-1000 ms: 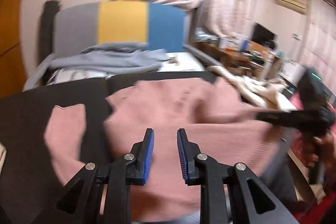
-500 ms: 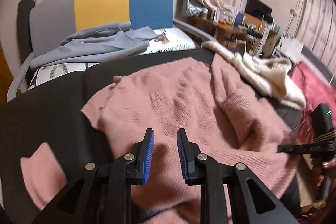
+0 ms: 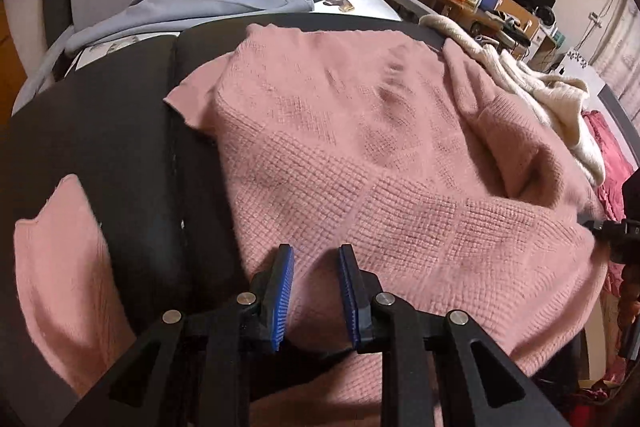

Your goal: Fold clothes

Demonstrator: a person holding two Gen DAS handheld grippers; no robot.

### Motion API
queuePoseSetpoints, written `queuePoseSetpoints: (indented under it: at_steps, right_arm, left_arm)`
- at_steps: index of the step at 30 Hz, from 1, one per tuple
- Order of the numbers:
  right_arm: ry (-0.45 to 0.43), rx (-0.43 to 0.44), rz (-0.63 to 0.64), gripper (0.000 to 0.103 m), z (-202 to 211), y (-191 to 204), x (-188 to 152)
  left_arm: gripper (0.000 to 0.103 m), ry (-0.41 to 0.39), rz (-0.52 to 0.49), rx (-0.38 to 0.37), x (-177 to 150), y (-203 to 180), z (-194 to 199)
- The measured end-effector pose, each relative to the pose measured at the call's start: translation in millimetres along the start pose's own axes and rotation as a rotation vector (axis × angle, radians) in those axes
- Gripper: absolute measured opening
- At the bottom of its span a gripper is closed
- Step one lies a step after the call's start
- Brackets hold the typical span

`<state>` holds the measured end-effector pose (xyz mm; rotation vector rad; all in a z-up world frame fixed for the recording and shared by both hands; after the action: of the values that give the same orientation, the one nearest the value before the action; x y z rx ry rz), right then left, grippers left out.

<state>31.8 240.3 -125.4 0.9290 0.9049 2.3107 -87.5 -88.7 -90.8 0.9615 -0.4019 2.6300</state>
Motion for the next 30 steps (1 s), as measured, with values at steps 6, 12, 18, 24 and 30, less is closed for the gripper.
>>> queuePoseSetpoints:
  at_steps: [6,12,18,24,30]
  right_arm:
    - [-0.040,-0.016,0.013,0.006,14.9,3.0,5.1]
    - [-0.149,-0.078,-0.009,0.006,51.4,-1.9,7.5]
    - [-0.228,-0.102,-0.021,0.006,85.9,-10.8,12.2]
    - [-0.230,-0.130,-0.105,0.006,104.6,-49.0,7.6]
    - [-0.228,-0.092,-0.152,0.006,108.7,-60.9,7.2]
  left_arm:
    - [0.022,-0.154,-0.035,-0.054,56.7,-18.8,19.5]
    - [0.024,-0.137,-0.251,-0.187,103.8,-94.2,-5.0]
    - [0.024,-0.093,-0.633,-0.244,104.9,-183.2,-61.1]
    - [0.024,-0.071,-0.903,-0.428,102.3,-257.4,-92.4]
    - [0.024,0.023,-1.280,-0.542,69.6,-269.4,-111.2]
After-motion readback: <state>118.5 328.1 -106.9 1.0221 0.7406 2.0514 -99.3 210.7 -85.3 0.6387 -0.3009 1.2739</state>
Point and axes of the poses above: each gripper's, at about its wrist camera, not at the fingertips, and z roughly against the way its jaws point, y to its left, x to its top, the point moved 4 cm from there along -z, roughly the way its jaws point, and after that the axes turned 11 degrees about -y, right-handed, at the moved point
